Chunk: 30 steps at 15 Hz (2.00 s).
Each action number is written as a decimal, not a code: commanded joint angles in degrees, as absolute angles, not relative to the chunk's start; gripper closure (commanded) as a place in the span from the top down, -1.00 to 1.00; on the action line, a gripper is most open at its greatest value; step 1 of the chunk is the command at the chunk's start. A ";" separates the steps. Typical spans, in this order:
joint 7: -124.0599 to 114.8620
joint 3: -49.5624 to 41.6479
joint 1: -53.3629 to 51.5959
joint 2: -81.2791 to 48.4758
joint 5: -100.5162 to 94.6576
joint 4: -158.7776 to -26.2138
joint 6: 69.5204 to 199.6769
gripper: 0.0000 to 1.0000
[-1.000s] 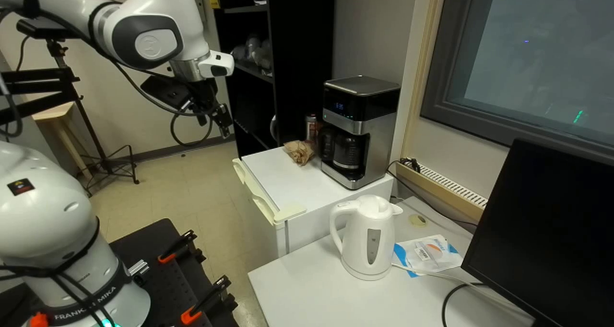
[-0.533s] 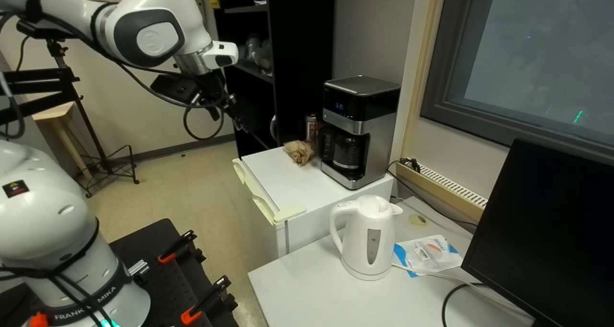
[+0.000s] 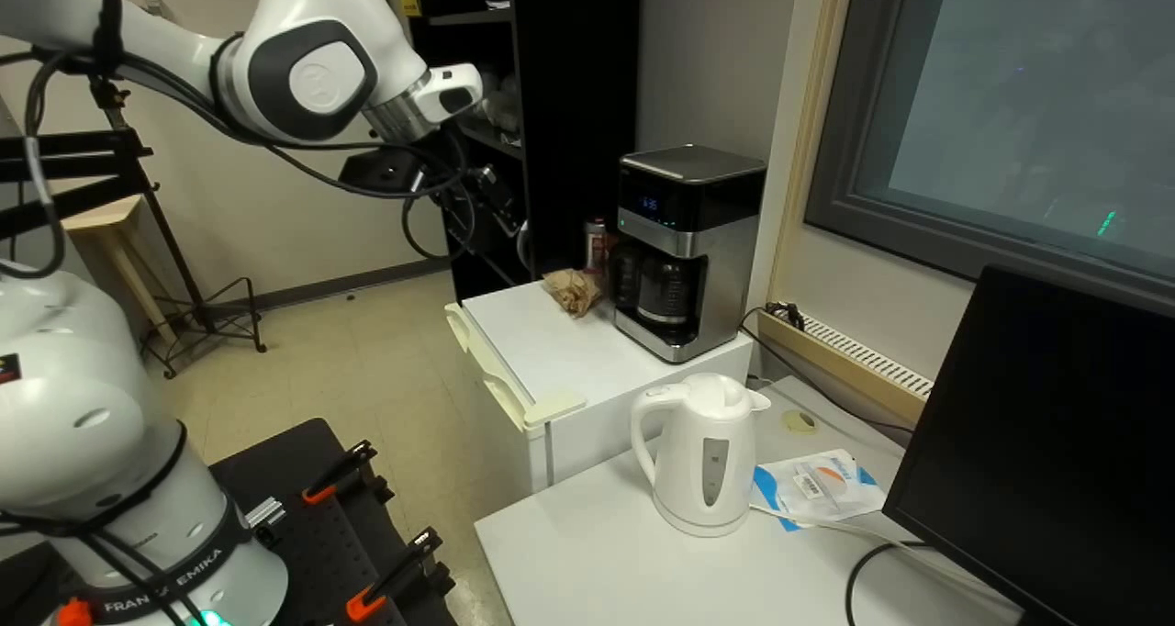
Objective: Press a button on the coffee maker
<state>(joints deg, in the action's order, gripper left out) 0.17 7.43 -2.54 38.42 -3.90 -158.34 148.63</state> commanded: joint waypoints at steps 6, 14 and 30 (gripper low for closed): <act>-7.60 13.50 8.74 29.55 -14.93 -157.41 163.29 -0.50; -16.21 25.78 25.46 23.45 -24.53 -153.88 173.98 -1.00; -31.24 64.71 69.39 18.83 -35.01 -141.98 179.87 -1.00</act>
<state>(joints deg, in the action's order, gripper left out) -28.29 57.81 61.94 19.82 -33.13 -144.48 177.99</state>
